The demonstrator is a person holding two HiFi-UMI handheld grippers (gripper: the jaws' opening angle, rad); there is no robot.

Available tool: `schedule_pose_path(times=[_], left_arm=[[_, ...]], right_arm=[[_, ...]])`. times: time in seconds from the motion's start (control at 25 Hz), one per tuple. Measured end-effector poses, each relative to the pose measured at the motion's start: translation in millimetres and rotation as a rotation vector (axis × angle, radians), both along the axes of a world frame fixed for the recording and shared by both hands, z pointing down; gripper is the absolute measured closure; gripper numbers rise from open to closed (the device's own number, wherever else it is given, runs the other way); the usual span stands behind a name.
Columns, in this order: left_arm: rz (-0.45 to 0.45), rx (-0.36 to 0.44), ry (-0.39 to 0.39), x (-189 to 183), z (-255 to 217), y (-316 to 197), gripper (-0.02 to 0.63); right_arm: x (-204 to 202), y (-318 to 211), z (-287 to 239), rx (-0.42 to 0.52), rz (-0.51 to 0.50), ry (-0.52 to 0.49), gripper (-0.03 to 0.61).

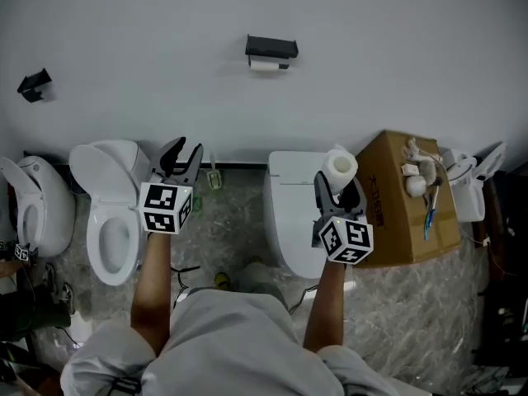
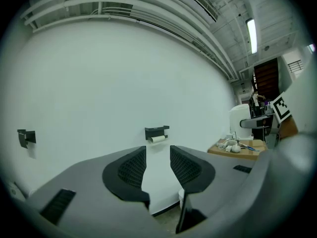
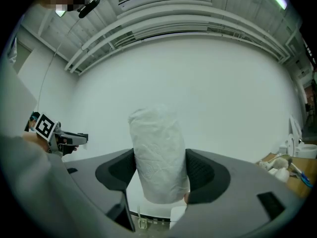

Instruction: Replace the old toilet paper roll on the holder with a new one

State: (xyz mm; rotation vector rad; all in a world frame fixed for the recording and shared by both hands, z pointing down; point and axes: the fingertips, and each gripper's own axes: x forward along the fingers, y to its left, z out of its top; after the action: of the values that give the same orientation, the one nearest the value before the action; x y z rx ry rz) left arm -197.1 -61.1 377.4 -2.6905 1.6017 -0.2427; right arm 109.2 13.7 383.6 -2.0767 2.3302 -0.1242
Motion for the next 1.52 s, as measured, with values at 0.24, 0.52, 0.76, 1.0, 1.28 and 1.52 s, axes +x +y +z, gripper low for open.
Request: schedule_pose_path(times=[0.24,0.52,0.76,1.0,1.28,1.52], left_arm=[[0.031,-0.01,0.005,14,4,-50,0.466],[0.053,-0.019,-0.019,46,15,-122,0.466],[0.063,-0.032,-0.066,79,31,-181,0.466],[0.043,-0.047,-0.115,107,40,-237,0.466],[0.037,-0.042,-0.206,143,44,-290,0.466],[0.053,-0.024,-0.282,166,45,-311,0.466]], right_arm=[[6,-44,5,-0.012,0.005,0.014,0.262],[26,-120,13,-0.009,-0.004,0.0,0.262],[50,-192,31,-0.034,-0.027,0.0,0.262],[72,-261,39,-0.044,-0.073,-0.016,0.262],[93,-324,43,-0.053,-0.125,-0.004,0.262],[102,-351,46,-0.058,-0.148,-0.015,0.262]])
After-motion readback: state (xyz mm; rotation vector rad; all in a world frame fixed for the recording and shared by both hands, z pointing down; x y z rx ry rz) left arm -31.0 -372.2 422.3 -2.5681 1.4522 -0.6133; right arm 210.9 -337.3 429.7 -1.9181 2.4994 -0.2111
